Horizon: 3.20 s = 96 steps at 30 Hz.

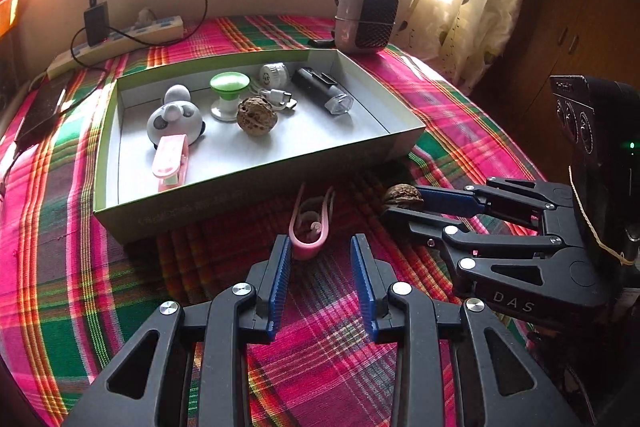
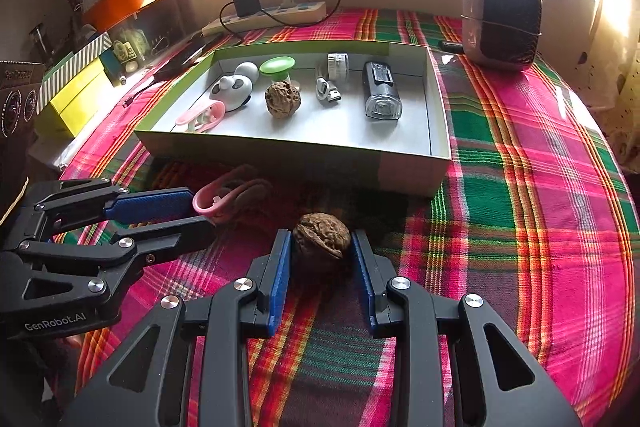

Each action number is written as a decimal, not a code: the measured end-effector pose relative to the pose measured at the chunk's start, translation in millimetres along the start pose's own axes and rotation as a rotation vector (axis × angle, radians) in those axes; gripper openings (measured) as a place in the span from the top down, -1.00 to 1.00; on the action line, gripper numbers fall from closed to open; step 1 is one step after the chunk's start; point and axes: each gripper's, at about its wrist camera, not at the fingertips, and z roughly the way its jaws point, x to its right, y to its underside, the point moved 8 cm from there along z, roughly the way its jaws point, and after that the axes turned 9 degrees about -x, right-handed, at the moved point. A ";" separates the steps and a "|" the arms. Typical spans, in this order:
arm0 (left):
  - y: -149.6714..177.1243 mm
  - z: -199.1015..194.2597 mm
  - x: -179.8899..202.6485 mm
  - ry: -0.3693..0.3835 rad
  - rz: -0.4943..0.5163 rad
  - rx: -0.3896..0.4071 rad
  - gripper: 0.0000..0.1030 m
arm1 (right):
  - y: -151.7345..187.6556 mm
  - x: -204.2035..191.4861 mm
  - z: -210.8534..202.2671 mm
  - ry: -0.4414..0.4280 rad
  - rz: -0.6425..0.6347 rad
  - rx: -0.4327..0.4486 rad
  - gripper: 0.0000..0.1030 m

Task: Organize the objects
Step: 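Grasp the second brown walnut with the right gripper while the left grasps the pink ear hook, then lift the walnut and pink ear hook and carry them toward the box lid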

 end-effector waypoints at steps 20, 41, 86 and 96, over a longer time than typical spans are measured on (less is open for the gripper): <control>-17.2 20.6 3.4 -0.084 -0.007 -0.034 0.44 | 3.8 15.3 -3.2 -0.003 0.011 0.013 0.39; -18.4 23.7 4.4 -0.167 0.009 -0.016 0.58 | 1.9 15.7 -2.8 -0.003 0.006 0.017 0.40; -11.9 11.1 6.1 -0.183 0.006 0.009 0.59 | 3.6 11.6 -10.5 0.008 0.003 0.037 0.42; -13.9 -7.5 2.2 -0.189 -0.014 0.047 0.59 | -0.3 5.7 -23.8 0.009 -0.007 0.066 0.42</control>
